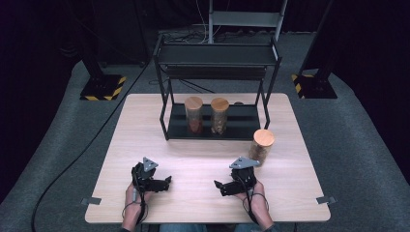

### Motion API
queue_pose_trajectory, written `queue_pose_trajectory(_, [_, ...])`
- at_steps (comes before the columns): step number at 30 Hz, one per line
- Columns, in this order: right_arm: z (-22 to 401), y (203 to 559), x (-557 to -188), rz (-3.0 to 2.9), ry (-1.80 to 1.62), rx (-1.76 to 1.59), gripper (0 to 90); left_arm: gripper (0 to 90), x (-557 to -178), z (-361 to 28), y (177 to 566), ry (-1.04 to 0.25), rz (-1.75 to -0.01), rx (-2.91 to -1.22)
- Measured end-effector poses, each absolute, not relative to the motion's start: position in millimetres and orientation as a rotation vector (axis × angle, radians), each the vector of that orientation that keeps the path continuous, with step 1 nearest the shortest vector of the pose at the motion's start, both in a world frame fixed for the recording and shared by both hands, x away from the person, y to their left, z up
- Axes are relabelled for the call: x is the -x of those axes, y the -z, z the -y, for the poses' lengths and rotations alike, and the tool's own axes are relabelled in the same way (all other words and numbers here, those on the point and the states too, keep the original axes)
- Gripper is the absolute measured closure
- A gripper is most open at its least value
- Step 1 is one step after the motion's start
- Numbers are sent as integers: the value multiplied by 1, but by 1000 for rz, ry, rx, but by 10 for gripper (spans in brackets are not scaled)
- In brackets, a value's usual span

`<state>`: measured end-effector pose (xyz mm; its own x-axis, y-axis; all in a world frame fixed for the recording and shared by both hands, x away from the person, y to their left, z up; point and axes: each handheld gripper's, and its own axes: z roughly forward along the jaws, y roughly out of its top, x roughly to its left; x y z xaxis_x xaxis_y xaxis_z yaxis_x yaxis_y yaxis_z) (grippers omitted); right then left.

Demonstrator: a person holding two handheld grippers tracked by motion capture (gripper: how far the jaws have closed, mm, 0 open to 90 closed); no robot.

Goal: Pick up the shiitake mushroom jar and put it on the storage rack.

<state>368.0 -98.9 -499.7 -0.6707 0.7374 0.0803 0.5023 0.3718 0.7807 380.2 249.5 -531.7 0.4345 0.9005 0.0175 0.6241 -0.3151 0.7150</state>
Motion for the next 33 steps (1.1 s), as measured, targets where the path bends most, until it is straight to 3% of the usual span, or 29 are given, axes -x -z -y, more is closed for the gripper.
queue_pose_trajectory(20, [167,510,-338,-2266,-1049,-1227,0,4,-380,-249,532,-564,-1278,-2052])
queue_pose_trajectory(33, [196,508,-343,-2167,-982,-1295,0,3,-380,-249,532,-563,-1279,-2051])
